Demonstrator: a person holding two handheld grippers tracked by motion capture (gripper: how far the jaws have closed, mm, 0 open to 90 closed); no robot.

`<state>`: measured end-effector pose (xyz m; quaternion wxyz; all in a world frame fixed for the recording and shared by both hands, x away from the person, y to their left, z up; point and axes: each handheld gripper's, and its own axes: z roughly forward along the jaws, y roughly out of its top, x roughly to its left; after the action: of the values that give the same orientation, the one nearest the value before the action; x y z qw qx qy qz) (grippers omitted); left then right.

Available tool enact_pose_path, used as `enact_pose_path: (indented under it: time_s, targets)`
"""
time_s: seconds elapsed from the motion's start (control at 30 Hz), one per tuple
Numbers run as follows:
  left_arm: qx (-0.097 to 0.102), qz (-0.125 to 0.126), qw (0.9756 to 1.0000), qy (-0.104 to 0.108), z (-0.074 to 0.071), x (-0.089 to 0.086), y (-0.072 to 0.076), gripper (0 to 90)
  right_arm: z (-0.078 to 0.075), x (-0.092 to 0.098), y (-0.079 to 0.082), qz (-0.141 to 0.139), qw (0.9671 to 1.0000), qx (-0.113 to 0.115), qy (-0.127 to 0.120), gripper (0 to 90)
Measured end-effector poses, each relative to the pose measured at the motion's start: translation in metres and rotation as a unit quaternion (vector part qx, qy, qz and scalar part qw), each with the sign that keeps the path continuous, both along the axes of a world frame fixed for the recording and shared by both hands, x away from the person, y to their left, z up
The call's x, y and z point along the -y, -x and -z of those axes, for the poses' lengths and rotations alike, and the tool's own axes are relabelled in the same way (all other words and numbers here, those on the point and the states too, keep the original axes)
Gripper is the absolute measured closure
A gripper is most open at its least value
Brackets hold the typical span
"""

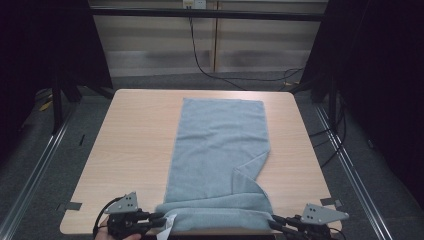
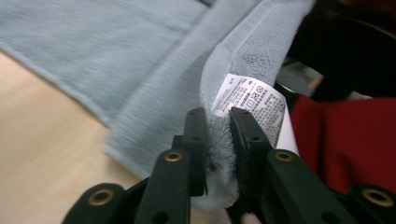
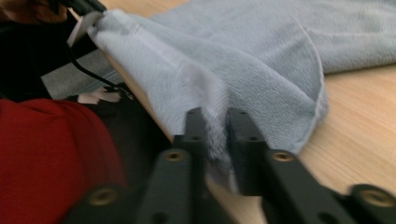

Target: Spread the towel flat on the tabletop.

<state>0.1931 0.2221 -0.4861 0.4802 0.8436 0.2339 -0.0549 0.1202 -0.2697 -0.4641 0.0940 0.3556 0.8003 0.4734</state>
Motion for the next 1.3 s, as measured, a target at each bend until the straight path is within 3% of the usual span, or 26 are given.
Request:
enact_pose_path:
  time_s: [0.07,0.13,0.2,0.27,0.37,0.43,0.5,0.57,0.6,0.67,0.7,0.77,0.8,0.83,0.9,0.97,1.1,1.3]
  targets:
    - [0.005,0.013,0.9999,0.010,-0.005,-0.002,0.005,70.7,-0.007,0.000,0.003,-0.011,0.9999,0.001,-0.007,66.9]
    - [0.012,0.016,0.9996,0.020,-0.011,-0.001,0.008,62.4,-0.016,0.000,0.003,-0.008,0.9997,0.020,-0.015,61.3]
    - [0.018,0.018,0.9992,0.032,-0.018,0.000,0.004,60.7,-0.024,0.001,-0.002,-0.006,0.9995,0.028,-0.016,59.3]
    - [0.027,0.018,0.9987,0.039,-0.026,0.003,-0.005,58.4,-0.028,0.000,-0.012,-0.001,0.9992,0.034,-0.020,58.3]
    - [0.029,0.008,0.9984,0.048,-0.031,0.009,-0.025,57.1,-0.022,-0.006,-0.040,0.012,0.9994,0.032,-0.009,57.8]
    - [0.029,-0.005,0.9990,0.033,-0.028,0.016,-0.047,57.7,-0.015,-0.011,-0.061,0.011,0.9998,0.017,-0.003,57.3]
    - [0.019,-0.025,0.9993,0.023,-0.018,0.024,-0.071,59.9,-0.007,-0.020,-0.084,0.017,0.9993,0.008,0.032,56.0]
    - [0.014,-0.041,0.9990,-0.004,-0.007,0.033,-0.092,60.4,-0.001,-0.028,-0.107,0.008,0.9991,-0.006,0.042,55.3]
    - [0.005,-0.038,0.9991,-0.017,-0.002,0.039,-0.100,60.5,0.002,-0.033,-0.117,0.007,0.9988,-0.010,0.047,53.9]
    - [0.006,-0.041,0.9978,-0.053,0.008,0.050,-0.114,57.4,0.007,-0.043,-0.135,-0.001,0.9980,-0.026,0.058,52.1]
    - [0.015,-0.050,0.9972,-0.054,0.011,0.053,-0.117,54.2,0.010,-0.048,-0.145,-0.003,0.9973,-0.032,0.066,50.2]
    - [0.004,-0.050,0.9971,-0.058,0.018,0.057,-0.122,51.0,0.016,-0.053,-0.158,-0.012,0.9965,-0.062,0.055,44.6]
    - [0.015,-0.051,0.9968,-0.060,0.020,0.058,-0.120,50.8,0.021,-0.056,-0.162,-0.003,0.9952,-0.079,0.057,44.7]
    - [0.028,-0.054,0.9956,-0.072,0.019,0.059,-0.118,53.4,0.025,-0.060,-0.164,0.004,0.9946,-0.079,0.067,54.6]
    - [0.048,-0.058,0.9927,-0.094,0.017,0.057,-0.113,68.0,0.025,-0.062,-0.161,0.006,0.9952,-0.068,0.070,76.2]
    - [0.051,-0.061,0.9926,-0.092,0.019,0.051,-0.111,76.7,0.017,-0.058,-0.153,0.004,0.9970,-0.049,0.059,88.2]
    - [0.041,-0.065,0.9928,-0.092,0.018,0.041,-0.108,84.5,0.004,-0.041,-0.134,0.022,0.9984,-0.030,0.042,89.7]
    - [0.037,-0.075,0.9923,-0.092,0.018,0.029,-0.104,86.0,0.003,-0.005,-0.098,0.071,0.9962,-0.029,0.041,89.9]
